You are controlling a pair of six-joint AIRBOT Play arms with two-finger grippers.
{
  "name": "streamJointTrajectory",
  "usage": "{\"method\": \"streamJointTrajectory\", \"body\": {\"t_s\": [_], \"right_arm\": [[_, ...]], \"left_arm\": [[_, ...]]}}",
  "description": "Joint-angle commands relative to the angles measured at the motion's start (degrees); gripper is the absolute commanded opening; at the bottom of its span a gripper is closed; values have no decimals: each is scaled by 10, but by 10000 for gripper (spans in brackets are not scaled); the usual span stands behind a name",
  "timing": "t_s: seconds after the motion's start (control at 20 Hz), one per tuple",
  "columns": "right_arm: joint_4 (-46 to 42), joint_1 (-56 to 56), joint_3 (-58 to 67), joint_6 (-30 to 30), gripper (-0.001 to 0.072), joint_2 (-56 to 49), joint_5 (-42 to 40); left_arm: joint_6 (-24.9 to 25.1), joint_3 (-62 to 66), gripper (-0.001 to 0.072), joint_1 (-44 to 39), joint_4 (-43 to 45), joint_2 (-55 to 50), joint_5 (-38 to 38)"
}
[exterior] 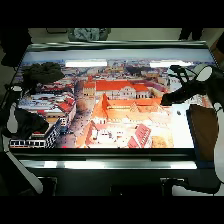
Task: Fold the shirts.
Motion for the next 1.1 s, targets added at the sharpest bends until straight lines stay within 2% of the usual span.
{"method": "streamJointTrajectory", "body": {"t_s": [0.0, 0.1, 0.2, 0.35, 0.4, 0.5, 0.75, 0.9, 1.05], "right_arm": [[12, 0, 0, 6, 494, 0, 19], [11, 0, 0, 5, 494, 0, 27], [7, 0, 0, 1, 494, 1, 30], [-9, 0, 3, -41, 494, 9, 17], [-19, 0, 10, -51, 494, 16, 18], [-33, 0, 22, -61, 494, 42, 16], [-35, 0, 26, -61, 493, 169, 23], [-35, 0, 26, -61, 494, 257, 43], [-37, 0, 26, -61, 494, 337, 66]], "left_arm": [[1, 0, 21, -2, -30, -6, 30], [22, 9, 18, 2, -33, 9, 0], [152, 38, 17, -3, -34, 52, -27], [388, 45, 17, -22, -34, 194, -93], [445, 44, 17, -33, -34, 255, -131], [522, 42, 17, -60, -33, 376, -195], [526, -2, 17, -151, -28, 624, -268], [518, -7, 18, -233, -25, 676, -358], [478, -28, 18, -327, 19, 672, -450]]}}
